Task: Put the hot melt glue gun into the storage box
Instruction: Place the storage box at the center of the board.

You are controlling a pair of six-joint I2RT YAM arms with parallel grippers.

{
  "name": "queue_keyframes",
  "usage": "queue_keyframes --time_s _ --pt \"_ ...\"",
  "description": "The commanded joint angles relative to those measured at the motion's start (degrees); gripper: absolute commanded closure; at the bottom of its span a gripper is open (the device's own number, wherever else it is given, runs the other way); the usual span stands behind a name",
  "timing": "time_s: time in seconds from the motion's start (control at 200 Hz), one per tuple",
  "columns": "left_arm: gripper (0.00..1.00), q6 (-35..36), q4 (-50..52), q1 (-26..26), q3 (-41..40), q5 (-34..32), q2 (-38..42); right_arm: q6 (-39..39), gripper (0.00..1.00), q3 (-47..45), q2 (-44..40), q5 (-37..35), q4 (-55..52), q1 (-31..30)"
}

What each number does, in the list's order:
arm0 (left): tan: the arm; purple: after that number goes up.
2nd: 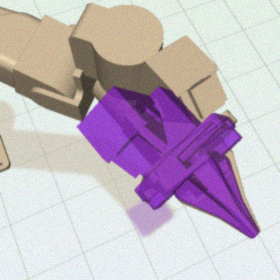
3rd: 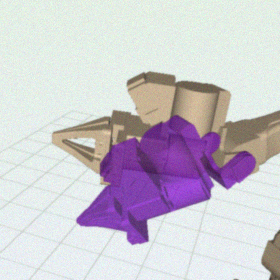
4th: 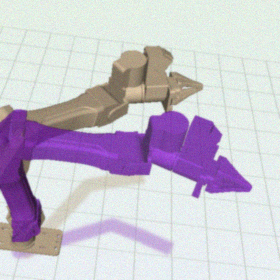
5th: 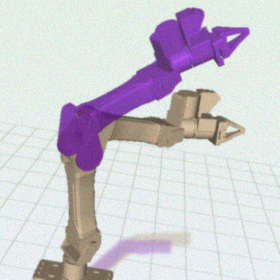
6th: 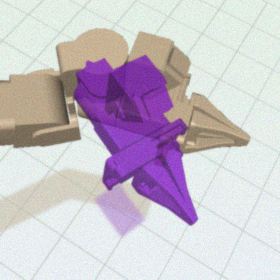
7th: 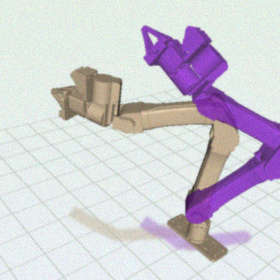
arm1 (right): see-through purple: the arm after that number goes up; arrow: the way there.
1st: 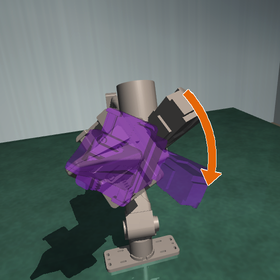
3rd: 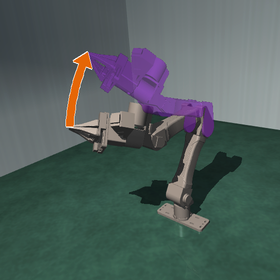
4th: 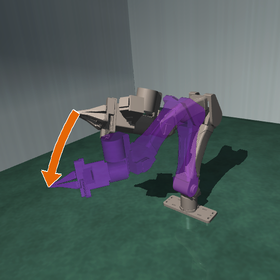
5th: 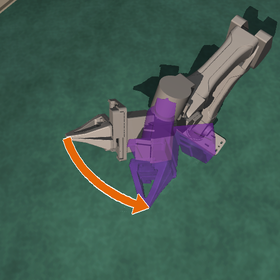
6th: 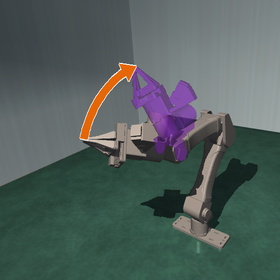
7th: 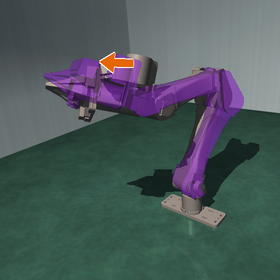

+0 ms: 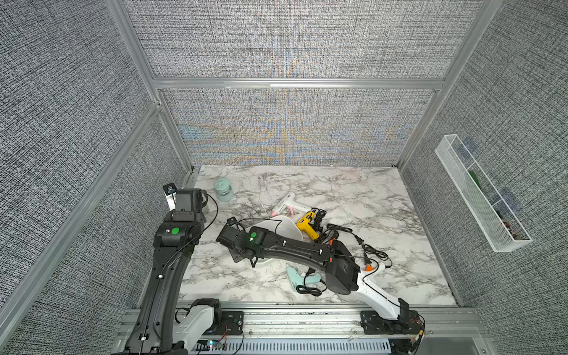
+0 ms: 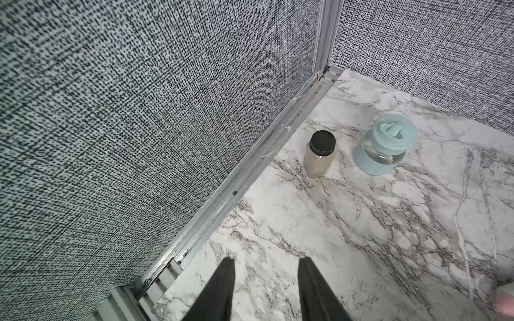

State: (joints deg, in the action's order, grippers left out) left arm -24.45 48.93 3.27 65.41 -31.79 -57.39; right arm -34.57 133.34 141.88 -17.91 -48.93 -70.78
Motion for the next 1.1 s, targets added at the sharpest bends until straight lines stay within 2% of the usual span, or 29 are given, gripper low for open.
queue_keyframes --time_s 0.0,0.02,0.185,0.245,0.275,0.31,0.465,0.551,0.666,0.741,0.826,0.871,0.976,1.091 --pt "0.57 -0.31 1.31 -0.04 0.36 -0.96 0.0 -1.96 1.0 1.92 2.07 1.84 1.86 0.12" --pt "0.57 -0.46 1.26 -0.1 0.34 -0.96 -0.01 -2.04 1.0 2.34 2.51 2.1 1.9 0.12" --pt "0.57 -1.04 1.09 -0.09 0.16 -0.73 -0.26 -3.11 0.77 3.15 4.34 5.0 2.8 0.21" --pt "0.56 -1.03 1.1 -0.12 0.24 -0.53 -0.41 -3.4 0.66 2.35 4.21 5.95 3.49 0.13" --pt "0.56 -1.04 1.11 -0.13 0.25 -0.55 -0.45 -3.49 0.55 1.91 4.0 6.13 3.85 0.06" --pt "0.55 -0.96 1.08 -0.11 0.33 -0.64 -0.48 -3.36 0.46 1.38 3.49 6.13 4.37 -0.04" --pt "0.5 -0.28 1.17 -0.09 0.69 -0.89 -0.33 -1.34 0.26 0.1 -1.53 2.4 4.02 -1.12" --pt "0.47 0.26 1.26 -0.11 0.86 -0.63 -0.05 0.29 0.21 -1.92 -7.25 -1.78 3.6 -2.23" --pt "0.45 0.91 1.11 -0.14 0.96 1.97 -0.33 2.22 0.19 -9.92 -18.48 -8.41 5.25 -2.89" --pt "0.47 1.95 0.52 -0.09 0.79 7.06 -0.6 2.86 0.17 -19.12 -26.71 -12.55 7.69 -2.05" --pt "0.52 0.89 1.16 1.21 1.1 12.33 -2.06 1.09 0.16 -30.3 -35.17 -12.43 8.63 1.93" --pt "0.54 0.37 2.24 3.77 1.56 13.28 -3.26 0.09 0.16 -36.71 -38.99 -11.99 8.97 4.8" --pt "0.56 -1.63 6.11 13.4 3.28 10.63 -7.09 -1.52 0.17 -51.42 -46.85 -9.09 10.67 12.09" --pt "0.57 -6.87 9.91 23.31 4.93 10.47 -10.61 -2.43 0.17 -62.26 -53.69 -2.95 11.88 18.66"
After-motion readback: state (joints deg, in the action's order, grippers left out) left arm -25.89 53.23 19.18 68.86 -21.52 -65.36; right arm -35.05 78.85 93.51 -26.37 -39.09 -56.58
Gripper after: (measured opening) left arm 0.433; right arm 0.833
